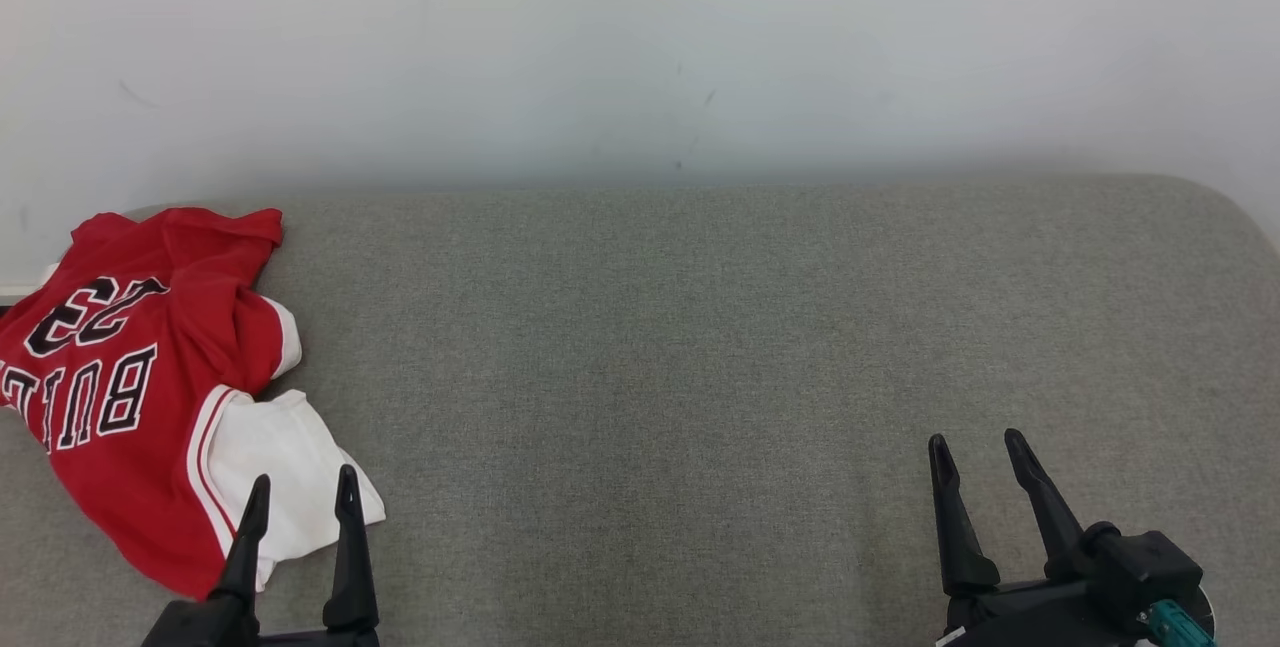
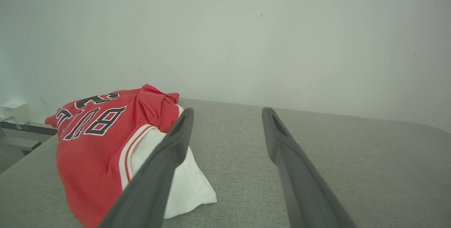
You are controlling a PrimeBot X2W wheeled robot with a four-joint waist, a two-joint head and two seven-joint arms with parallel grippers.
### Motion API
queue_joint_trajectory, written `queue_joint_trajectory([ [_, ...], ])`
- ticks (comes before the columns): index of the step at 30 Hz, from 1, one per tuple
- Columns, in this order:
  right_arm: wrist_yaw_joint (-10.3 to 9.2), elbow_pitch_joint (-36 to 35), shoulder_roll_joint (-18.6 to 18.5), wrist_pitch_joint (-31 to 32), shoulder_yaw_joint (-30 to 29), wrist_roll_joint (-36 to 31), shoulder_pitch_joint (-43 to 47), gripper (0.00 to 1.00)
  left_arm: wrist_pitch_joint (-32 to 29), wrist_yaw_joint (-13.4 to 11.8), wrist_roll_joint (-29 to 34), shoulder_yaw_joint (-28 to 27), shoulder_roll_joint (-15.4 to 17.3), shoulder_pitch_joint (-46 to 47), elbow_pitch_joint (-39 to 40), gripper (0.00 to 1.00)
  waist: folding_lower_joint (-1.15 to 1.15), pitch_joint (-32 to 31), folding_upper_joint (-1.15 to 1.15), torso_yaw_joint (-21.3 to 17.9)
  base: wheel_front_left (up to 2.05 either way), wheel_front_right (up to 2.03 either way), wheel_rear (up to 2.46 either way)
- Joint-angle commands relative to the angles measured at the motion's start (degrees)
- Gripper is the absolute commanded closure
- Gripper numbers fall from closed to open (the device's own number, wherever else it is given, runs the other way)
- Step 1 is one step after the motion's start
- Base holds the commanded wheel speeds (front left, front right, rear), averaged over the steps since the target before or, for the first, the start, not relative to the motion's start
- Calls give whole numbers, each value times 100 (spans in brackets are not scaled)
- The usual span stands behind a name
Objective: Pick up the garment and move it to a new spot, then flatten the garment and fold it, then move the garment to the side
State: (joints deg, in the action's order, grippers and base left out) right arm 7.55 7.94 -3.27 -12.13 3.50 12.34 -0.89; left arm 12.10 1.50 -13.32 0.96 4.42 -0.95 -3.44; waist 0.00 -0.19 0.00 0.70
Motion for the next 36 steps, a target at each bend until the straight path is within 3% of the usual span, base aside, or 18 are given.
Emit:
queue_joint_trajectory([
  [1, -9, -65, -14, -55, -1, -163, 58, 0, 57, -13, 146, -15, 32, -17, 58, 0, 0, 0, 0, -1, 0, 0, 0],
  [16, -11, -169, 9, -216, -140, -630, 131, 0, 221, 61, 658, -154, -4, -99, 67, 0, 0, 16, 0, 16, 0, 0, 0],
  [26, -12, -168, 33, -319, -205, -380, 208, 0, 324, 297, 803, -295, -76, -142, 45, 0, 0, -10, 0, 34, 0, 0, 0],
  [36, -12, 58, 39, -304, -102, 237, 173, 0, 315, 501, 536, -340, -125, -137, -107, 0, 0, -33, 0, 29, 0, 0, 0],
])
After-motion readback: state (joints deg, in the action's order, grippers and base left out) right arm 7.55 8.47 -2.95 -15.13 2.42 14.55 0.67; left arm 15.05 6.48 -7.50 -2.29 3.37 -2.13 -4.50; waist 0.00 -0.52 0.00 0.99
